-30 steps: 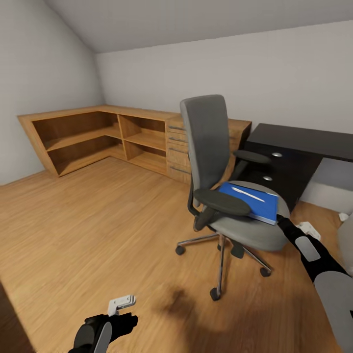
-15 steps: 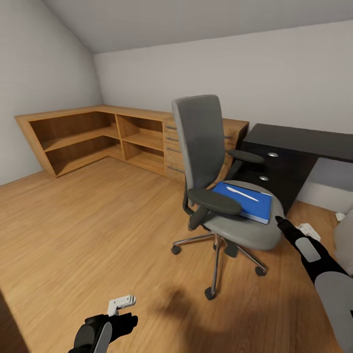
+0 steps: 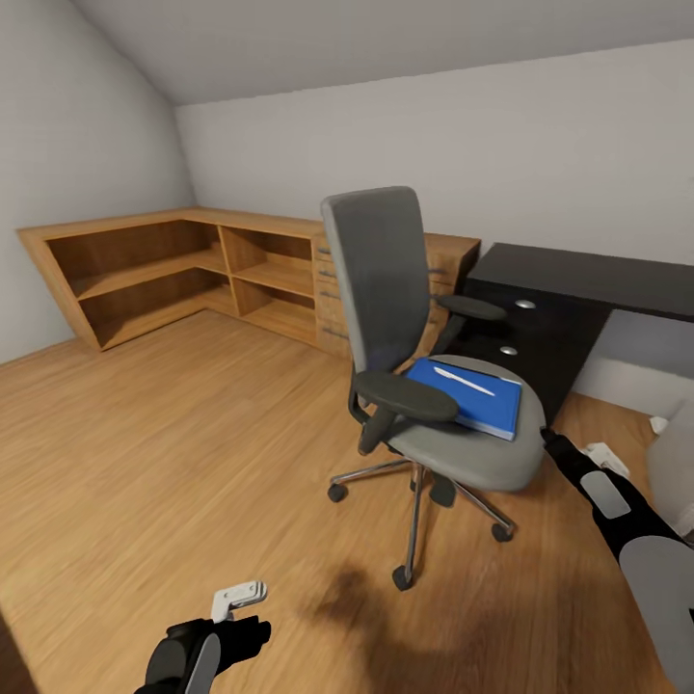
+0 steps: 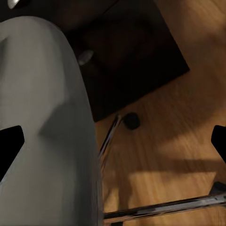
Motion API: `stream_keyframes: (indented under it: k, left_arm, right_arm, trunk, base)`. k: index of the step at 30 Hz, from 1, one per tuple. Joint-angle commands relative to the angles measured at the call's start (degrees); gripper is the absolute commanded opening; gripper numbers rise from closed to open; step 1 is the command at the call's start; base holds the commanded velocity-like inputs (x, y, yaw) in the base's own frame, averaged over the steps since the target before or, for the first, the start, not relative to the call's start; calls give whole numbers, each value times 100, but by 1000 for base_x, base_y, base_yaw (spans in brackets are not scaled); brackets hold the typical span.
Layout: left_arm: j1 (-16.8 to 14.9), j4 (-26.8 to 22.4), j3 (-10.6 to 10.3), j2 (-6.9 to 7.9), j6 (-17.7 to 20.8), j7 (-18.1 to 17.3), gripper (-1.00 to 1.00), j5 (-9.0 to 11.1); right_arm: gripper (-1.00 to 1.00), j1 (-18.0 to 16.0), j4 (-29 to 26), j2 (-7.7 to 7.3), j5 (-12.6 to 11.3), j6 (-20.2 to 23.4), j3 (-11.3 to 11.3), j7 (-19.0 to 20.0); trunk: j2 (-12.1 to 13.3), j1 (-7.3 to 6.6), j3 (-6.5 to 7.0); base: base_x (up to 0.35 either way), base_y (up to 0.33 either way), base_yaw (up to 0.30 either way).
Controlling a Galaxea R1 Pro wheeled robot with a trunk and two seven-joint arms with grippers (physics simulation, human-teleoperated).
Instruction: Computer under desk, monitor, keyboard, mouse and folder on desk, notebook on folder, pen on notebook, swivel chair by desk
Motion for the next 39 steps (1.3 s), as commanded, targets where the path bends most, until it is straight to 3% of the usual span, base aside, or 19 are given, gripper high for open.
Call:
stream_keyframes:
  k: [1, 4, 7, 15, 18, 25, 39]
  left_arm:
    - [-4, -5, 11, -4, 8, 42, 100, 61]
    - [-3, 79, 6, -4, -254, 41, 100, 61]
    - [-3, 265, -14, -4, -409, 41, 100, 59]
    - [-6, 332, -19, -4, -449, 41, 100, 61]
    - [-5, 337, -20, -4, -456, 41, 100, 59]
    - [-4, 338, -23, -4, -459, 41, 100, 59]
    - [-4, 338, -21, -4, -459, 41, 100, 54]
  right_arm:
    - [100, 3, 7, 3, -50, 38, 1, 7]
    - [100, 6, 16, -45, -59, 78, 0, 80]
    - [100, 6, 29, -73, -59, 194, 0, 395]
    - [100, 12, 46, -192, -65, 535, -6, 773]
    - [100, 12, 59, -246, -67, 828, -14, 1156]
    - [100, 12, 214, -344, -68, 992, -17, 1706]
    - [100, 12, 234, -359, -68, 1007, -18, 1768]
  trunk:
    - [-1, 1, -6]
    - [-1, 1, -6]
    - [-1, 1, -6]
    - [-1, 1, -6]
    - [-1, 1, -6]
    - [-1, 1, -6]
    - [-1, 1, -25]
  base:
    - [228, 0, 0]
    - [266, 0, 0]
    - [111, 0, 0]
    - [10, 0, 0]
    - [0, 0, 0]
    - [0, 0, 0]
    - [0, 0, 11]
